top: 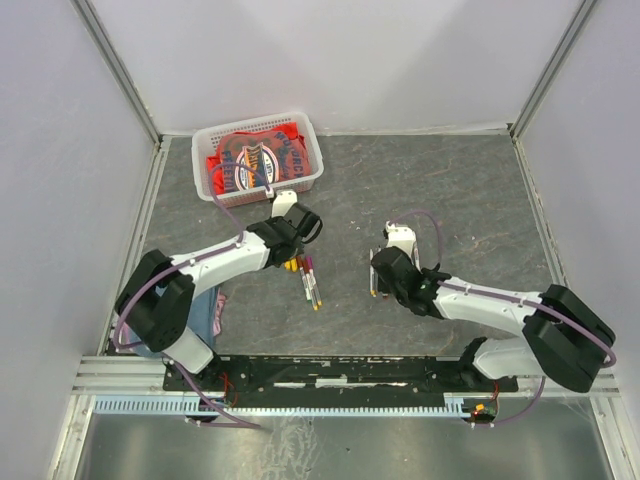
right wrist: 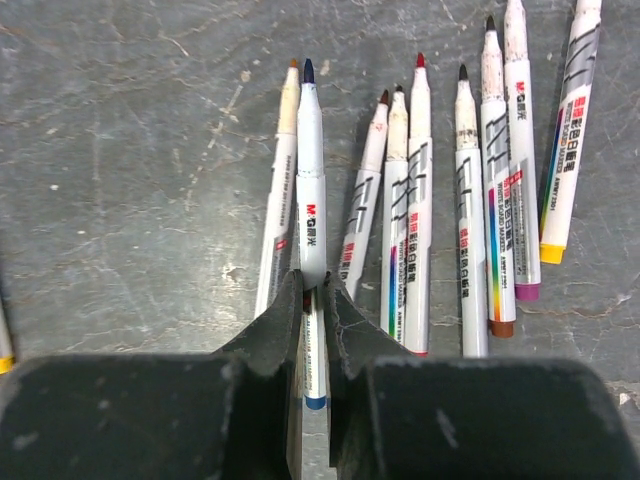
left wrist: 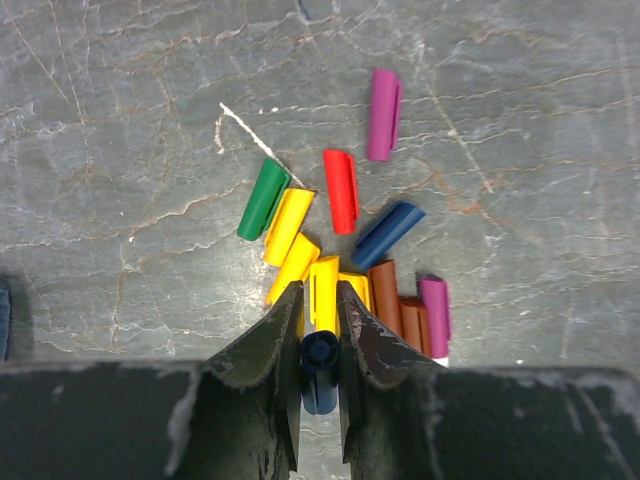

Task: Open the pen caps

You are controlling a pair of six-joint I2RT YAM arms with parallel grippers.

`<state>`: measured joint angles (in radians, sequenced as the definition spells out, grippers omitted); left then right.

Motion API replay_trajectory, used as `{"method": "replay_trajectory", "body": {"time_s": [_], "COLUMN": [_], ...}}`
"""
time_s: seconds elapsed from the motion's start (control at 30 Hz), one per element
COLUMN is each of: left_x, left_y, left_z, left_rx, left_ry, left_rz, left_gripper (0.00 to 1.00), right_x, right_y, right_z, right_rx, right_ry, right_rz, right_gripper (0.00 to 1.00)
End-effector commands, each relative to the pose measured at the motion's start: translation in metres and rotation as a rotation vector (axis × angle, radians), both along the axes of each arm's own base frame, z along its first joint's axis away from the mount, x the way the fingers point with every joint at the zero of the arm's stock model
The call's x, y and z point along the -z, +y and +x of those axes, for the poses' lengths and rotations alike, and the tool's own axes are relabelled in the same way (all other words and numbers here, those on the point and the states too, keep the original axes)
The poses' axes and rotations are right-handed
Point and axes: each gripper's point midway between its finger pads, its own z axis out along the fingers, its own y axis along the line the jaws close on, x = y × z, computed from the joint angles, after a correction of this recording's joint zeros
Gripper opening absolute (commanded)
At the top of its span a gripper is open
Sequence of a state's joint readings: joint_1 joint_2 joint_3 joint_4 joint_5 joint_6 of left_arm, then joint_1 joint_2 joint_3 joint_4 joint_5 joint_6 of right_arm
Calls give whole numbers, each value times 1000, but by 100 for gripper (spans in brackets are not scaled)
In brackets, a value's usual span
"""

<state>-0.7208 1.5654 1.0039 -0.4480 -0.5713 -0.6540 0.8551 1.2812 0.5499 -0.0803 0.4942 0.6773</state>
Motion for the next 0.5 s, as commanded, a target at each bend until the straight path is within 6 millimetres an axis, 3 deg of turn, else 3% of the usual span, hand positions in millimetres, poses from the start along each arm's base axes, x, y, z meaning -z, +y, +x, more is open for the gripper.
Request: {"method": "replay_trajectory", "body": {"time_s": [0.0,0.47], "left_x": [12,25], "left_y": [9,12], "left_z": [1,3], "left_rx": [15,10], "left_ry": [24,55], "left_rz": [57,85], "left_gripper": [13,38], "right_x": [3,22], "right_y": [-1,-6], "right_z": [7,10], "right_rx": [35,56], "right_ry": [8,56], "right_rz": [-6,-38], "right_gripper": [1,6]}}
